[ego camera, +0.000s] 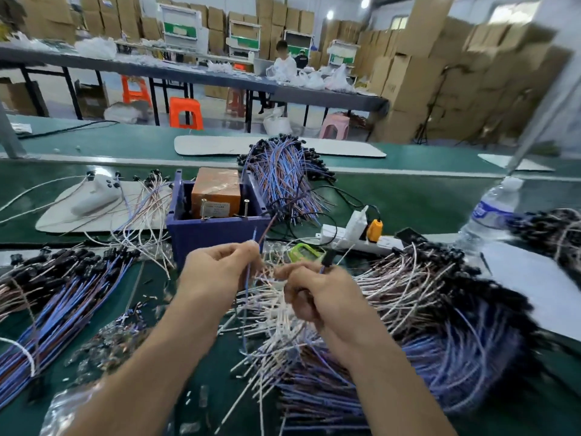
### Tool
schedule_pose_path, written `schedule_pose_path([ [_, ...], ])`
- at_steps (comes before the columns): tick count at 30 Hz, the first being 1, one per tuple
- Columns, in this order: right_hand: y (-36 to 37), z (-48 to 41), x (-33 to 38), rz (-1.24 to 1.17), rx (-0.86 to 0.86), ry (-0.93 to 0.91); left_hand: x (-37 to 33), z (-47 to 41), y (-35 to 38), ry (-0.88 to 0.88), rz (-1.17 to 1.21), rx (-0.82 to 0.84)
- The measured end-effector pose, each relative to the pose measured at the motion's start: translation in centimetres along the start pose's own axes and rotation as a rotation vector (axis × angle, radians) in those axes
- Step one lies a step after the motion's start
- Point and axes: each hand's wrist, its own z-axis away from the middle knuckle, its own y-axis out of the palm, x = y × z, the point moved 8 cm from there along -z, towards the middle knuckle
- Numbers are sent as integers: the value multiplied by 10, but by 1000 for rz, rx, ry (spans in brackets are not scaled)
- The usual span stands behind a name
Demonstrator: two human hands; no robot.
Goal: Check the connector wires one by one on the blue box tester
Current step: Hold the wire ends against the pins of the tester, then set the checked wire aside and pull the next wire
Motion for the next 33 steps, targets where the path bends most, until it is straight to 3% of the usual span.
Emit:
schedule_pose_path([
  [3, -52, 19, 7, -25, -107, -29, -5, 9, 8, 78, -137, -67],
  [5, -94, 33, 16, 89, -201, -72, -8, 15, 17, 130, -257, -45],
  [9, -190, 63, 42, 655, -553, -66, -7, 30, 40, 169, -698, 60],
  [12, -243, 83, 63, 925, -761, -21, 4, 41, 65, 144, -897, 194],
  [16, -260, 80, 67, 1361, -762, 62, 15, 63, 109, 301, -1095, 269],
  [21, -254, 66, 59, 1618, -738, 143, 32, 72, 143, 387, -1288, 319],
  [27, -256, 70, 58, 1741, -829, 29, 27, 74, 141, 532, -1290, 242],
  [30, -246, 80, 59, 1703, -904, -106, 21, 86, 151, 613, -1037, 429],
  [33, -193, 88, 52, 1583, -785, -476, 27, 97, 171, 628, -977, 699],
])
